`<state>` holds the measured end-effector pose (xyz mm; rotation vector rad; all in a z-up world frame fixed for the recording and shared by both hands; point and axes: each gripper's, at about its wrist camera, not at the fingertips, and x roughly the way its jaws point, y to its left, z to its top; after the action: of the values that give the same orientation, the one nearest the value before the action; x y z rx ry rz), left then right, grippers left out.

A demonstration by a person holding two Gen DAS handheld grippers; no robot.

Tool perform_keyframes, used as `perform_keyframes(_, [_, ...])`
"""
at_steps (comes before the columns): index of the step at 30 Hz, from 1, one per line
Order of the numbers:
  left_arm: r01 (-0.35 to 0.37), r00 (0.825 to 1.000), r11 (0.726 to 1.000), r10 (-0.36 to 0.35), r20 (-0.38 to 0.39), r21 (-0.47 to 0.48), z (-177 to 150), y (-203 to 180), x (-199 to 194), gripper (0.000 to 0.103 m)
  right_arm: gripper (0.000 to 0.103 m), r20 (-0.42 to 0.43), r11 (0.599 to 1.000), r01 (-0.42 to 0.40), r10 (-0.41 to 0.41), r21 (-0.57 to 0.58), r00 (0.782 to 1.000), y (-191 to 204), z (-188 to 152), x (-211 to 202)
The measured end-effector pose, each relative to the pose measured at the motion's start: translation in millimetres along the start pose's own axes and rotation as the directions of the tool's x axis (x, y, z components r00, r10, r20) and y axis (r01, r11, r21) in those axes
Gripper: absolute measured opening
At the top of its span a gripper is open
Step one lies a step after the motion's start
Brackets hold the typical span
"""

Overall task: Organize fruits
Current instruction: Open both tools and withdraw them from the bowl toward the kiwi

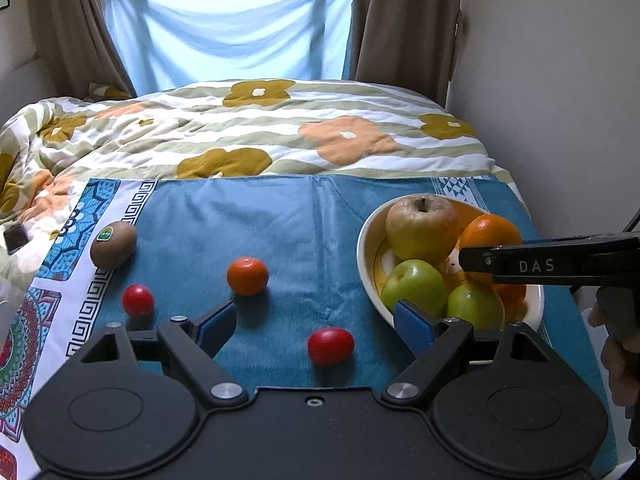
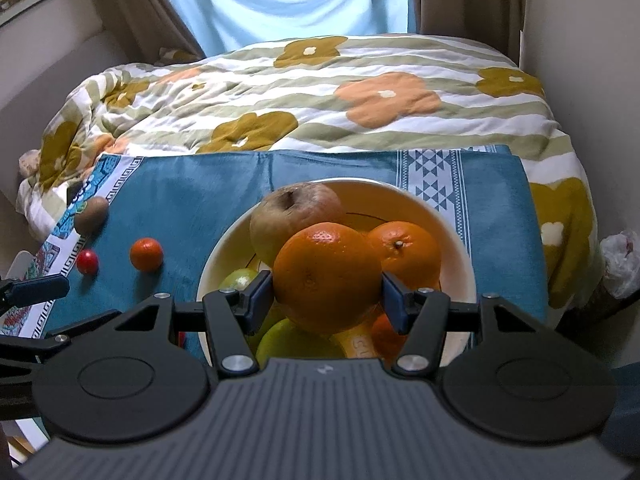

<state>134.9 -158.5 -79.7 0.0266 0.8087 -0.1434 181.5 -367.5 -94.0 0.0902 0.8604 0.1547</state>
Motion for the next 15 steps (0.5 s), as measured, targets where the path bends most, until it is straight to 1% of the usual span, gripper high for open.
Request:
perform_keyframes(1, [0.001, 1.0, 1.0, -0.001, 0.0, -0.001, -0.4, 0.5, -0.5, 0.089, 0.077, 0.016, 1.0, 0.009, -0.009, -0.007, 1.0, 1.4, -0.5, -1.8])
perform_keyframes(3, [-0.001, 1.0, 1.0, 0.001, -0.001, -0.003, -1.3, 0.8, -2.0, 0.089, 0.103, 0.054, 0.998, 0.055, -0.054, -0.024, 0.997, 4.0, -1.8, -8.0])
perform_keyframes(4, [-0.002, 1.0, 1.0, 0.002, -0.002, -0.004, -2.3, 0.9, -2.9, 0.089, 0.103, 0.071, 0.997, 0.077, -0.075, -0.028, 0.995, 4.7, -3.2, -11.2])
perform_keyframes(5, [-0.002, 1.0, 1.0, 0.002, -0.003, -0.005, -3.0, 1.3, -3.7, 0.089, 0.103, 0.077, 0.996, 0.08, -0.078, -0.029, 0.994, 4.3, -4.3, -13.4])
perform_keyframes(10, [-0.004, 1.0, 1.0, 0.004, -0.007, -0.008, -7.3, 0.3, -7.9, 0.089, 0.103, 0.03, 0.998, 0.048, -0.049, 0.029, 0.998, -5.5, -12.6, -13.8])
perform_keyframes(15, [-0.008, 1.0, 1.0, 0.008, 0.001, -0.009, -8.9, 0.1, -16.4, 0.089, 0.103, 0.031, 0.997, 0.054, -0.056, 0.058, 0.998, -9.6, -15.6, -22.6])
